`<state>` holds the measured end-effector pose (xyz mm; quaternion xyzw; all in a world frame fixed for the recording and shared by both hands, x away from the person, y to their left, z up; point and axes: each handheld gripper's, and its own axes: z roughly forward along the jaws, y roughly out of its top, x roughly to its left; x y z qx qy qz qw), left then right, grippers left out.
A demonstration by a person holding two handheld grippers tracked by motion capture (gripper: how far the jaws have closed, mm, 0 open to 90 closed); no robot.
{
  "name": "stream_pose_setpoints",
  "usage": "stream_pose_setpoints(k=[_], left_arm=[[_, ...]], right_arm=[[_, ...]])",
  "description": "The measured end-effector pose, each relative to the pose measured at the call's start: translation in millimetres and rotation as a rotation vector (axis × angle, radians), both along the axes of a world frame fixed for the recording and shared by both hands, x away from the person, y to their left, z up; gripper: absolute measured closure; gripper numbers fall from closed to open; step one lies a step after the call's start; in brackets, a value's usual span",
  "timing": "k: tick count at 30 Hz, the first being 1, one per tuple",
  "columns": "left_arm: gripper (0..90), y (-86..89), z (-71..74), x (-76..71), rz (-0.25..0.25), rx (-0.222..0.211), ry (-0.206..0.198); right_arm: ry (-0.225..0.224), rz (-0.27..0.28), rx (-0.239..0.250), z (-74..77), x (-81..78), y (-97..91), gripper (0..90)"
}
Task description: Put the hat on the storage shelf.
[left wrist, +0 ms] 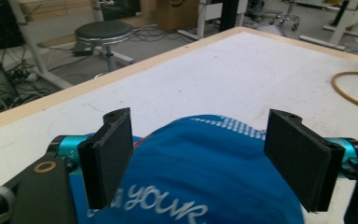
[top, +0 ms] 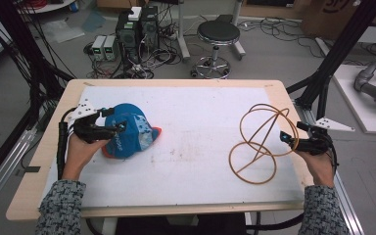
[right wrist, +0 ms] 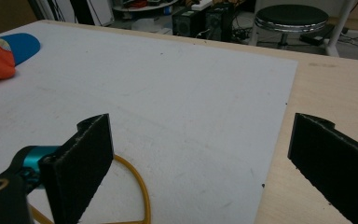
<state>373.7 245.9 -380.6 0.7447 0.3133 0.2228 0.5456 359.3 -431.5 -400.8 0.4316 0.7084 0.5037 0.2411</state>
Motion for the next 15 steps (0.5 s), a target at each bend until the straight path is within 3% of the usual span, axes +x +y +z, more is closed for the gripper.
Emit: stream_pose_setpoints(k=[6, 15], left_arm=[[25.4, -13.2, -3.9, -3.0, -0.045, 0.049, -0.018], [30.2, -18.4, -15.0, -1.5, -0.029, 0.120, -0.034]], right_arm=[[0.003, 0.002, 0.011, 0.3, 0.0, -0.1, 6.5], [0.001, 0.004, 0.017, 0.9, 0.3, -0.1, 6.5]])
